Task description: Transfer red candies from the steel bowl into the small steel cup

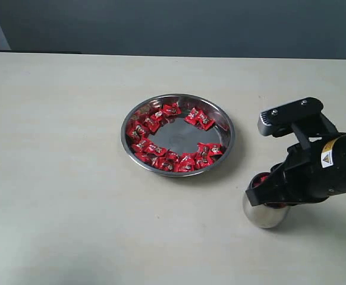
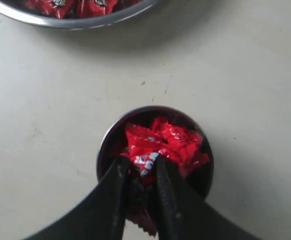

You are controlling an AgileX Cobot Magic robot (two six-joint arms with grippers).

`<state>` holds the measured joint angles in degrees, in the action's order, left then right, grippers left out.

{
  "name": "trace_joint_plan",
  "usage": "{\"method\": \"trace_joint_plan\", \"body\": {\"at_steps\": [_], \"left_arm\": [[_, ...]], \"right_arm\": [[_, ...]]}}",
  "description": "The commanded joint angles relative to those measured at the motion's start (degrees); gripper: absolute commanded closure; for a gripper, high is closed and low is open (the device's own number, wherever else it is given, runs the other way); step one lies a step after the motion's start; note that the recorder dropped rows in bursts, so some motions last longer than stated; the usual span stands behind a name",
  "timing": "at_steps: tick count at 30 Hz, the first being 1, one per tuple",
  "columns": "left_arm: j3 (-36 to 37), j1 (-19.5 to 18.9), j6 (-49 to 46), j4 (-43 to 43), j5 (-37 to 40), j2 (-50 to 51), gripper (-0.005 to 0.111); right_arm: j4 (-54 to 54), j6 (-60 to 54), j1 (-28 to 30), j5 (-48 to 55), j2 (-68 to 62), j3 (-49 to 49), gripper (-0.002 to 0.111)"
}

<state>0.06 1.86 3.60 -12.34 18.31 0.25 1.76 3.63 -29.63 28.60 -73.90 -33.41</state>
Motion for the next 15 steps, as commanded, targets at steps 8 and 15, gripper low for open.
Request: {"method": "trace_joint_plan", "body": {"at_steps": [8, 15], "left_arm": [[-0.1, 0.0, 0.3, -0.2, -0.4, -0.2, 0.106], [-0.1, 0.0, 0.3, -0.2, -0.4, -0.2, 0.106]], "right_arm": [[-0.6, 0.0, -0.1, 0.0, -1.1, 0.2, 0.107], [-0.6, 0.0, -0.1, -1.9, -3.4, 0.2, 0.107]]}}
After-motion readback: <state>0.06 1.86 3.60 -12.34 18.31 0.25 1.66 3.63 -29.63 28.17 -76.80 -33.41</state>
